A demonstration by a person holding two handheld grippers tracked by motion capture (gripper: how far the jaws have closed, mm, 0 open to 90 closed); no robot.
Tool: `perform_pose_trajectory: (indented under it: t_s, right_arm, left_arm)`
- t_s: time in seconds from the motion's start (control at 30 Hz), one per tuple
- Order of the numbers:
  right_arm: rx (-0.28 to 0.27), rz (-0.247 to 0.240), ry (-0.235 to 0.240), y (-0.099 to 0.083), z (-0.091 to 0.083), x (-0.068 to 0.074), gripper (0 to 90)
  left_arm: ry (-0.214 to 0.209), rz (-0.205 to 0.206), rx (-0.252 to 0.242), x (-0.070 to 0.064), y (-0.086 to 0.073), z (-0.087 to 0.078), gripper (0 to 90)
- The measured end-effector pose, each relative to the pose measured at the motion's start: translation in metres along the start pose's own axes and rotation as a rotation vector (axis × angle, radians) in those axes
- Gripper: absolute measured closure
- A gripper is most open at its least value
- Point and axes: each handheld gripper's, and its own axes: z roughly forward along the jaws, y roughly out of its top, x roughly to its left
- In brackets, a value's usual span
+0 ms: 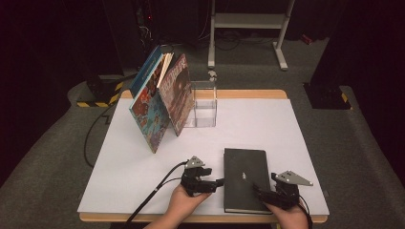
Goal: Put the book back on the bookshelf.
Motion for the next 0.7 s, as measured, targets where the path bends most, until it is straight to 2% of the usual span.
perform_pose_trajectory:
  t_s: [0.1, 0.3, 0.43, 0.5, 0.57, 0.7]
  right_arm:
    - [-0.004, 0.018, 0.005, -0.004, -0.003, 0.001, 17.6]
    - [0.001, 0.061, 0.047, -0.006, 0.0, 0.001, 16.4]
    - [0.0, 0.076, 0.058, -0.007, 0.002, 0.0, 14.4]
    - [0.002, 0.086, 0.069, -0.007, 0.002, -0.002, 13.8]
    - [0.004, 0.102, 0.079, -0.008, 0.003, -0.003, 13.2]
    - [0.021, 0.162, 0.126, -0.01, 0.007, -0.01, 10.2]
  left_arm:
    - [-0.022, -0.008, 0.015, -0.008, 0.002, 0.007, 25.6]
    - [-0.055, -0.025, 0.072, -0.018, 0.004, 0.029, 24.8]
    - [-0.073, -0.03, 0.075, -0.021, 0.001, 0.036, 23.1]
    - [-0.076, -0.02, 0.076, -0.023, 0.002, 0.038, 23.1]
    - [-0.061, -0.01, 0.083, -0.027, 0.002, 0.039, 21.4]
    - [-0.049, 0.005, 0.099, -0.029, 0.004, 0.04, 18.7]
